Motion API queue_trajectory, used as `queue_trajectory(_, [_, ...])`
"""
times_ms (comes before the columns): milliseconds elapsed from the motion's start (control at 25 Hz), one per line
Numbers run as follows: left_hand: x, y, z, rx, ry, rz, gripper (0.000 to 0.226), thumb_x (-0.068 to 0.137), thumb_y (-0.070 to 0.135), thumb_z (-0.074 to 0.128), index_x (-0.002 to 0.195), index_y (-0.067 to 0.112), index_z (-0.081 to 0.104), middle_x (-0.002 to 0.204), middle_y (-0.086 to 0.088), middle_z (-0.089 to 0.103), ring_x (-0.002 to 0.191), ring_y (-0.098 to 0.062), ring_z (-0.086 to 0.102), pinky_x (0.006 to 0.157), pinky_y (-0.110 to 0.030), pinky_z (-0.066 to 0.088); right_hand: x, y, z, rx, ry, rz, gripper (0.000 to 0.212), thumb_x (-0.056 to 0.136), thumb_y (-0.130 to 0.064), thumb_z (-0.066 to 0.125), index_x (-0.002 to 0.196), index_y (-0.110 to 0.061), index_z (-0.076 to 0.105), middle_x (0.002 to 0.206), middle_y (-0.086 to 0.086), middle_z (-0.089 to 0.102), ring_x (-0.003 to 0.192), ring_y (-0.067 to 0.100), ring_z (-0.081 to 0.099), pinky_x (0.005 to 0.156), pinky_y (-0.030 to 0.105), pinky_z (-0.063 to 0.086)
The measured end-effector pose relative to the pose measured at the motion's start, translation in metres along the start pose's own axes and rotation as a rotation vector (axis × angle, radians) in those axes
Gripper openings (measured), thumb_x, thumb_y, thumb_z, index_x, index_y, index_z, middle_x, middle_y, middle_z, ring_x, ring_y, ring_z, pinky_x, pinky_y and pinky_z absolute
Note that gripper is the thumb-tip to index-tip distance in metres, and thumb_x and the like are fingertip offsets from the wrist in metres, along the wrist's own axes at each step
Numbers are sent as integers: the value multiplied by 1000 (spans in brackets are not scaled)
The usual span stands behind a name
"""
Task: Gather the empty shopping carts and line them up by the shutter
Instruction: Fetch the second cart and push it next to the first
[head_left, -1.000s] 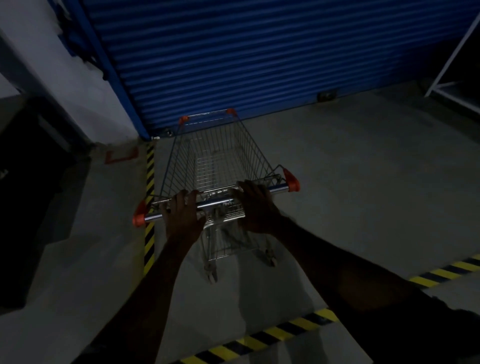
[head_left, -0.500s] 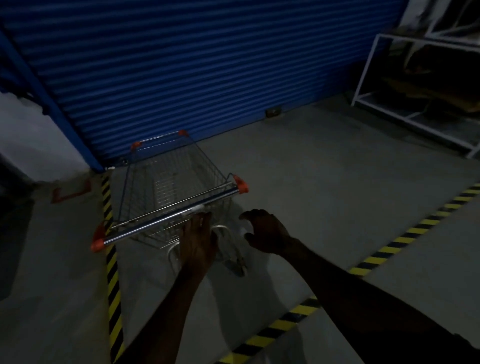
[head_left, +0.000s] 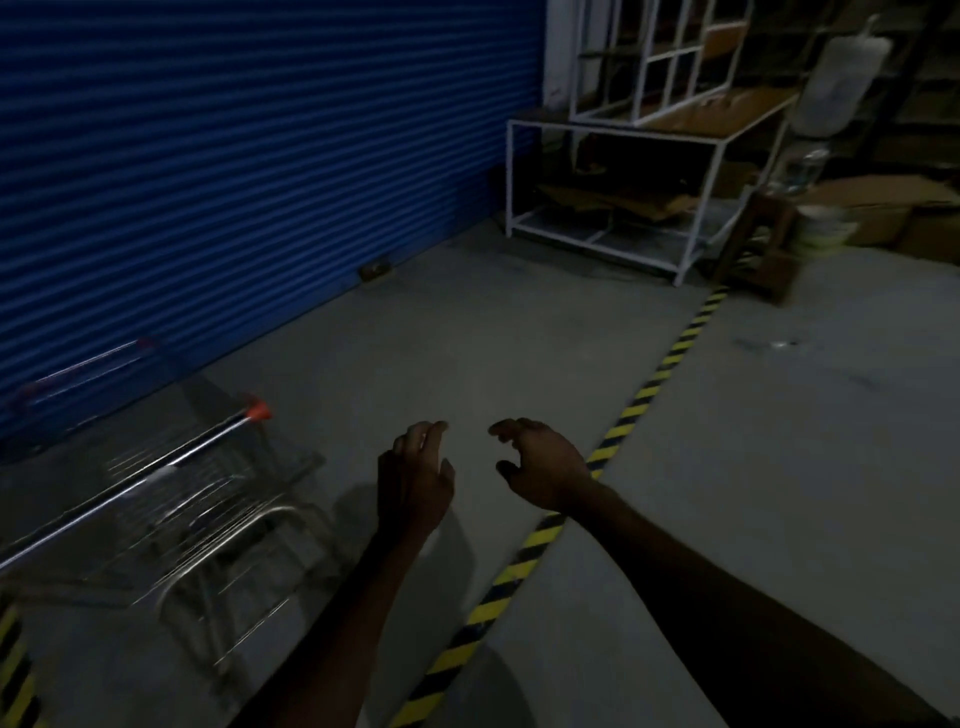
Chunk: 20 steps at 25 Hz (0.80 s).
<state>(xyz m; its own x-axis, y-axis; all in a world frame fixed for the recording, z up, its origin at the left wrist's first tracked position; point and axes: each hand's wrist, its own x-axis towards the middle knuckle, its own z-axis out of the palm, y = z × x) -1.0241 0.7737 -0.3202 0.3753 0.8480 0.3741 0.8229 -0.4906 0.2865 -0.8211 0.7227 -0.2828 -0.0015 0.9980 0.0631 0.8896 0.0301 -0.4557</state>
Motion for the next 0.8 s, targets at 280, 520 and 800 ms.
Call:
queue_trajectory(280, [-6,198,51,-106,-65,209,50,89,20,67,138,20,57,134,-3,60,117,-30,58,95,-47,46,-151,143,-95,-46,145,270,44,95,-33,66,137,-25,56,129,-2,63,115,22,61,89,37,54])
queue_trajectory(520, [-2,309,70,-144,-106,389,49,88,22,68,135,22,57,131,-1,59,115,-28,58,93,-45,45,-225,197,-142,-36,259,445,42,94,-35,66,135,-25,57,126,-4,65,112,20,61,88,35,53])
queue_trajectory(800, [26,374,102,-218,-146,510,50,84,20,73,132,18,61,130,-4,62,114,-31,60,91,-47,45,-247,237,-164,-35,330,552,43,94,-34,66,136,-26,57,125,-5,65,112,18,60,88,34,52])
